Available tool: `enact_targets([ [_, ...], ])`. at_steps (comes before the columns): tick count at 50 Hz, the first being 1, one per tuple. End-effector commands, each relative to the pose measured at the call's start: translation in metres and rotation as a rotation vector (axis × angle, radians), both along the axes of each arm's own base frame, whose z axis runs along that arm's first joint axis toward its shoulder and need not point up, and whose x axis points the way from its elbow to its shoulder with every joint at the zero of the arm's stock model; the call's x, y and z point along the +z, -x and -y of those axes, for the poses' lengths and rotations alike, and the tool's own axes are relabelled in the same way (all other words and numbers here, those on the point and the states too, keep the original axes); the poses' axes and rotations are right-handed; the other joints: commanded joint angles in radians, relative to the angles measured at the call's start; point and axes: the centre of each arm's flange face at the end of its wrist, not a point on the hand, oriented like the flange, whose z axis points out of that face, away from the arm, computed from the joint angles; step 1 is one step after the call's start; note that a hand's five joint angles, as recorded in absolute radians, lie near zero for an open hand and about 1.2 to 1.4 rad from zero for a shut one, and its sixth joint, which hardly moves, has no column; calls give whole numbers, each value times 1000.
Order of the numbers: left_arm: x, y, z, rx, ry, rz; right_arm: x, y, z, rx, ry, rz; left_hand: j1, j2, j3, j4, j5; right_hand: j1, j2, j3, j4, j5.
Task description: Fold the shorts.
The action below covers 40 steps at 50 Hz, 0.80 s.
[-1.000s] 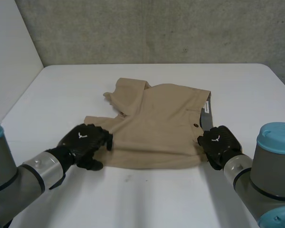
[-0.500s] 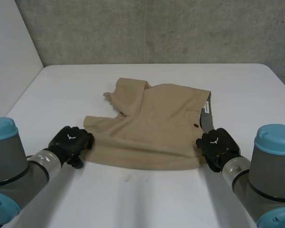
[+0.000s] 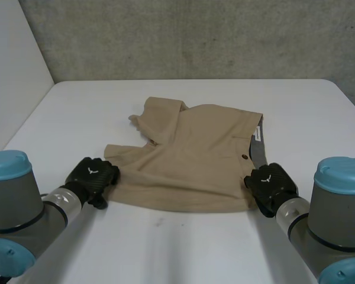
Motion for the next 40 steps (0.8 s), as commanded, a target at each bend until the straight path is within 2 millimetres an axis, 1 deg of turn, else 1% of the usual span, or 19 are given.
enact_targets([
  [1,-1,2,7,3,19,-3,-1,0,0,0,-3,-2,163,168,165,172,171,429,215,208,203,244],
  [6,0,3,9,3,35,-10,-1,0,0,0,-3,-2,263,268,265,272,271,429,215,208,203,244],
  [23,3,7,11,-10,55,-18,-1,0,0,1,-3,-2,295,300,297,305,304,429,215,208,203,244],
  [28,1,8,13,-15,52,-18,-1,0,0,0,-2,-2,743,748,745,753,752,429,215,208,203,244],
  [33,-1,12,9,-24,42,-3,5,1,4,-14,16,12,744,749,746,754,752,429,215,208,203,244],
  [35,3,14,7,-29,49,-6,8,1,6,-19,22,19,744,749,746,754,752,429,215,208,203,244],
  [36,8,14,2,-28,45,-3,10,1,6,-20,25,20,744,749,746,754,752,429,215,208,203,244],
  [38,23,12,-3,-14,61,0,15,2,7,-22,41,27,744,749,746,754,752,429,215,208,203,244],
  [39,35,8,-12,2,56,11,26,1,8,-22,70,40,744,749,746,754,752,429,215,208,203,244],
  [40,41,6,-18,10,49,16,31,2,8,-24,84,47,744,749,746,754,752,429,215,208,203,244],
])
